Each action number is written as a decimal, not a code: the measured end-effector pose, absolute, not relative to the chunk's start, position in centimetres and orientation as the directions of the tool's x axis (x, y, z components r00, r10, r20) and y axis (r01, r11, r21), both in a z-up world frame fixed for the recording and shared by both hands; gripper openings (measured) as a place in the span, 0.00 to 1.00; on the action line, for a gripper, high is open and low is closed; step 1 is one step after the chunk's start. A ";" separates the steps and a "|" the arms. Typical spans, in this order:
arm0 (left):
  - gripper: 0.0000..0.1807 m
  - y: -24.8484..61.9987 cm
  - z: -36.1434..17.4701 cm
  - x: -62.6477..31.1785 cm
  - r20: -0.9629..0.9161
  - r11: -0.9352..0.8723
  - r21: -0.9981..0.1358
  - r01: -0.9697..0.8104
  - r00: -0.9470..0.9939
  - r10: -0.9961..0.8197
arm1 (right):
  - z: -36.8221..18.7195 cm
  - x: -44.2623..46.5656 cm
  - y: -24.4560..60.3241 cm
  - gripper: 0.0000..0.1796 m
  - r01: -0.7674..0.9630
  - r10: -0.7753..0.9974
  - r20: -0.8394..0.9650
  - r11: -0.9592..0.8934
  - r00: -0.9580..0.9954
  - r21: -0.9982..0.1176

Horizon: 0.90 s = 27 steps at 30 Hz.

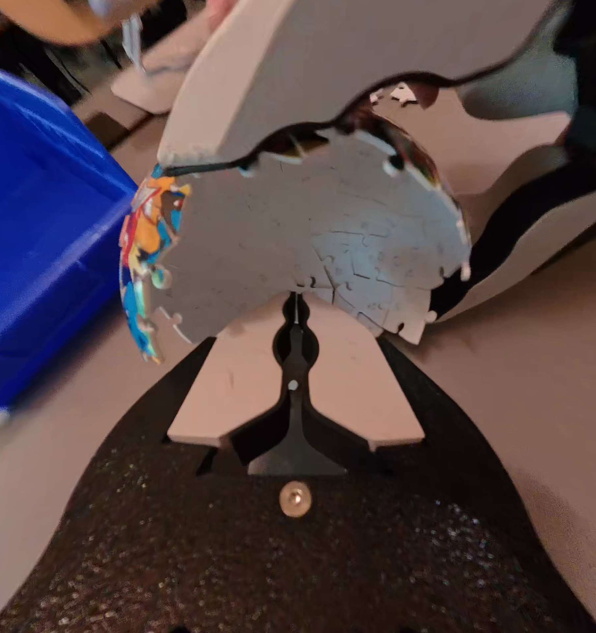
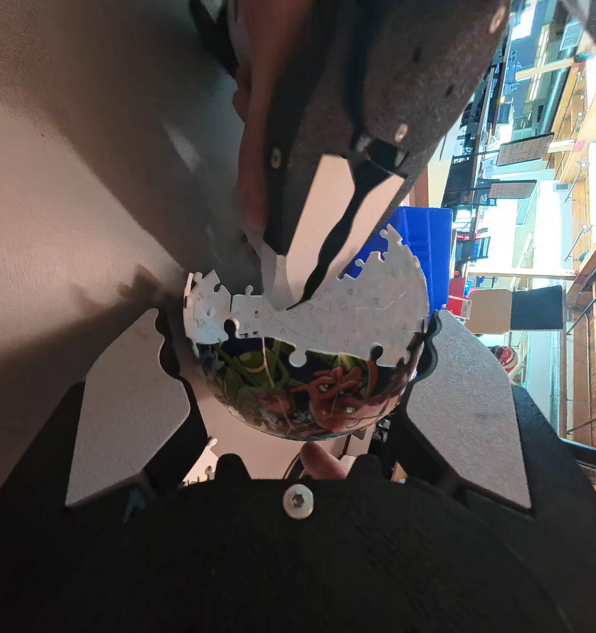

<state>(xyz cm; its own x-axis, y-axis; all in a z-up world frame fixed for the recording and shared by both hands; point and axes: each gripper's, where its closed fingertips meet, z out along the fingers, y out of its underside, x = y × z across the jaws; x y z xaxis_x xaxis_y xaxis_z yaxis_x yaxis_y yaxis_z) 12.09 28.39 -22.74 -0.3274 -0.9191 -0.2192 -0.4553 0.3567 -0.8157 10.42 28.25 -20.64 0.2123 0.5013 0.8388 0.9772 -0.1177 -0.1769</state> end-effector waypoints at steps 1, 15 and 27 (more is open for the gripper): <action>0.00 28.5 -22.8 12.1 -0.263 0.397 -0.807 -0.437 -0.337 -0.904 | -20.7 10.4 28.3 0.76 0.976 0.501 0.838 -0.119 0.217 -0.181; 0.53 34.8 -22.5 10.5 0.008 -0.093 -0.781 -0.618 0.139 -0.990 | -20.7 10.7 28.3 0.77 0.969 0.501 0.829 -0.134 0.248 -0.208; 0.54 33.5 -26.2 13.0 0.037 -0.056 -0.678 -0.733 0.042 -0.998 | -20.7 10.6 28.3 0.77 0.966 0.499 0.827 -0.133 0.259 -0.222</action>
